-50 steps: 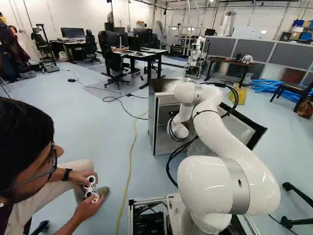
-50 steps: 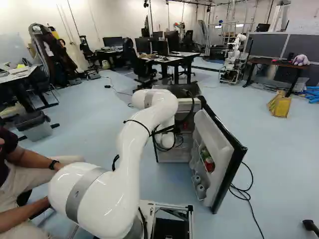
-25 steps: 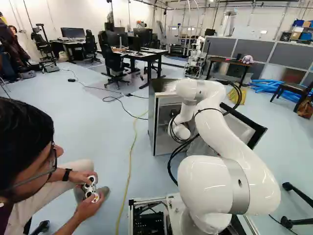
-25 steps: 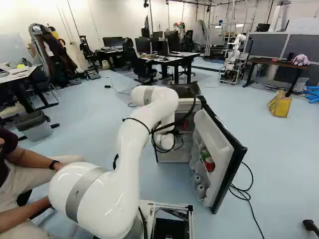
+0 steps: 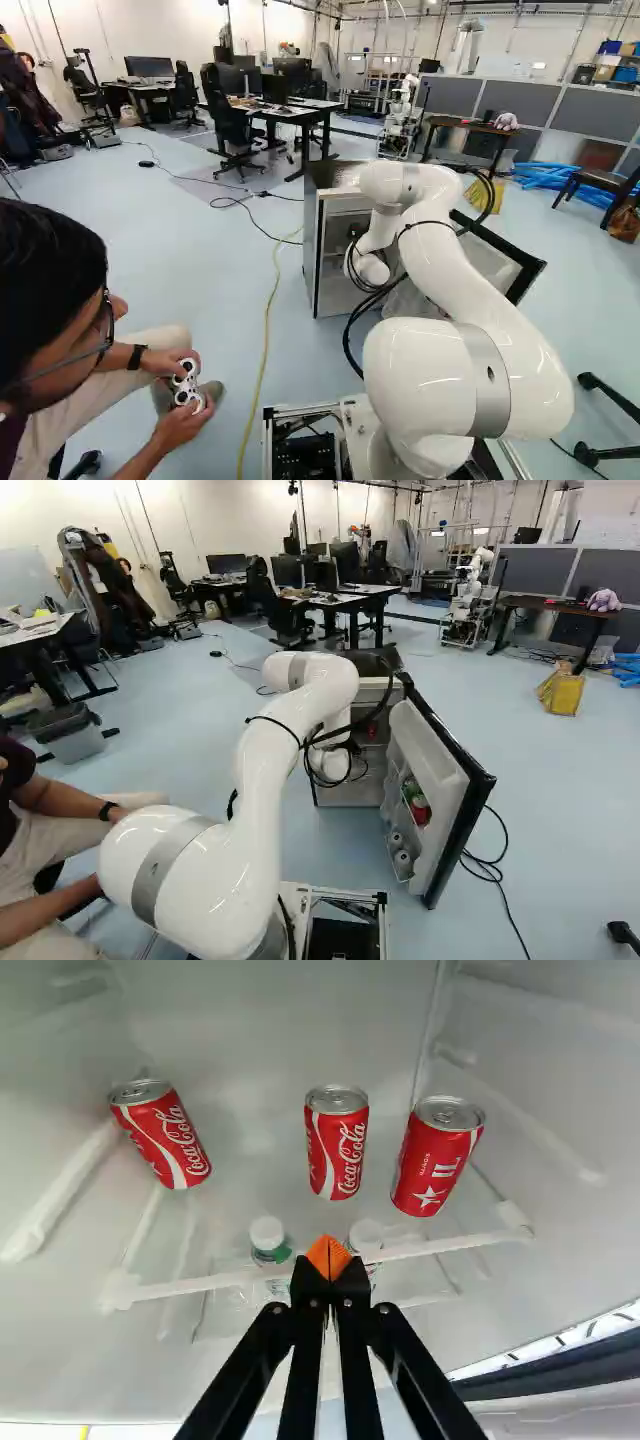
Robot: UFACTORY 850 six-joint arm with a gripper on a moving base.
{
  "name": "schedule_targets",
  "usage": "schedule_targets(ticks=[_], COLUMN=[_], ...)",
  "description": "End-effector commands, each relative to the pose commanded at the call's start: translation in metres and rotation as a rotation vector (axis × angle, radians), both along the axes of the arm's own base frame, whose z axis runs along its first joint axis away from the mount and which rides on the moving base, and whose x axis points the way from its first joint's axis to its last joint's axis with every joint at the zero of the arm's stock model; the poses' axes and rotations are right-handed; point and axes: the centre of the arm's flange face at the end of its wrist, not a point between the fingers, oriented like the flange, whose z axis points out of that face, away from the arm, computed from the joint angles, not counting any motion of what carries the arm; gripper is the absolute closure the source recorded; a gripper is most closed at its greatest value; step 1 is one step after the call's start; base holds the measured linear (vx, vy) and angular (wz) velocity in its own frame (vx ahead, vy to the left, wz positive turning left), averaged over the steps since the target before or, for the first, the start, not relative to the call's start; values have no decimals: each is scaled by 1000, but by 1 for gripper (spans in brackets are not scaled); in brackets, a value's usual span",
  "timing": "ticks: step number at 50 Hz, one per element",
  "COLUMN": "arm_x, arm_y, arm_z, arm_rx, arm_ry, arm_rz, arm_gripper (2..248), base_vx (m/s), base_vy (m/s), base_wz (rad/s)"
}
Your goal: Grab a drink from the fridge
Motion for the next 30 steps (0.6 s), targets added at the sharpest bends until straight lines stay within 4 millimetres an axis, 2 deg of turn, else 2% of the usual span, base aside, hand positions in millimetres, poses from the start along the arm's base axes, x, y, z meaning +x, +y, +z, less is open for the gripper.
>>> schedule_targets(ticks=[14,15,19,20,24,25,29,30], arm_x=[0,0,0,0,0,0,0,0], arm_y=[0,0,0,0,0,0,0,0], arm_z=[0,0,0,0,0,0,0,0], arm_rx=[0,0,0,0,0,0,0,0], arm_ry=[0,0,0,0,0,0,0,0], arm_rz=[0,0,0,0,0,0,0,0], arm_gripper=[218,187,187,154,154,119,119,83], base_vx=[0,0,0,0,0,0,0,0], base_vy=[0,0,0,0,0,0,0,0], base_wz=[0,0,0,0,0,0,0,0])
